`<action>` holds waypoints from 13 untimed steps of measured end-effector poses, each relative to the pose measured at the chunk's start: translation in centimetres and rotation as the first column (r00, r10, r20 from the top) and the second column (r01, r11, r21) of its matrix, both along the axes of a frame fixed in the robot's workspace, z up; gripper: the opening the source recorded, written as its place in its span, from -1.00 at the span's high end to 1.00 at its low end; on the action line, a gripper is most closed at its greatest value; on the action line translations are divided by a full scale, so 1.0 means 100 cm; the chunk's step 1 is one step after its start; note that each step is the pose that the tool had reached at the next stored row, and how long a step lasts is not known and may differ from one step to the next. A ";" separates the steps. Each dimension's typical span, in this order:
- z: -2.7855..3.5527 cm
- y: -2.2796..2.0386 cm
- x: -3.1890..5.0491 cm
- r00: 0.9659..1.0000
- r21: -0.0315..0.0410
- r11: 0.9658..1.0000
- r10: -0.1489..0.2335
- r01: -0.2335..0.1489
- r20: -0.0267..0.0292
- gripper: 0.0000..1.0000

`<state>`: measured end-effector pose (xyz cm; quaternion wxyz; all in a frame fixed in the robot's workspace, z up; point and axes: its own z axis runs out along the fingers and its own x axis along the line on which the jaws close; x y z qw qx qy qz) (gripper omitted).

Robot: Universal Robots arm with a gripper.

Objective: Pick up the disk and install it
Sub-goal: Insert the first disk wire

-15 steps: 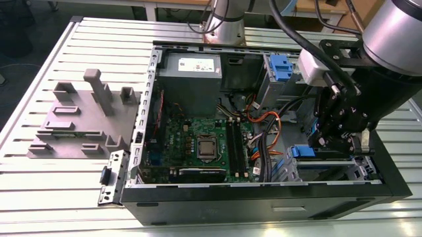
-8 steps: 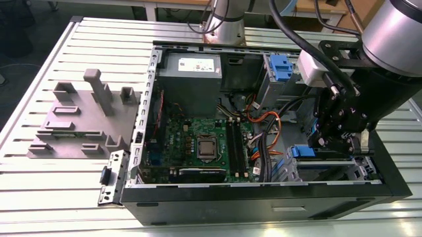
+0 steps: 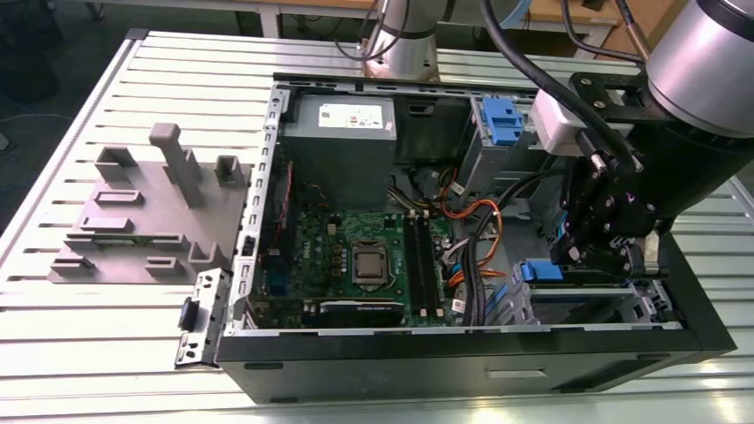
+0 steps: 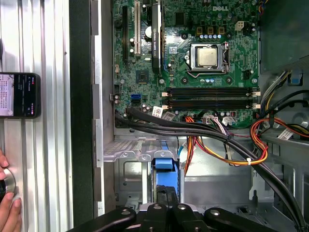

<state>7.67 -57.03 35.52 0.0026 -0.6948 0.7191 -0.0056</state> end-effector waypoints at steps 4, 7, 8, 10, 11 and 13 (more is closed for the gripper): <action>-0.0001 0.0000 0.0054 1.000 0.000 1.000 0.000 0.000 0.000 0.79; -0.0003 0.0000 0.0114 1.000 0.000 1.000 0.000 0.000 0.000 0.79; -0.0004 0.0000 0.0135 1.000 0.000 1.000 0.000 0.000 0.000 0.79; -0.0006 0.0000 0.0185 1.000 0.000 1.000 0.000 0.000 0.000 0.79; -0.0007 0.0000 0.0209 1.000 0.000 1.000 0.000 0.000 0.000 0.79; -0.0010 0.0000 0.0252 1.000 0.000 1.000 0.000 0.000 0.000 0.79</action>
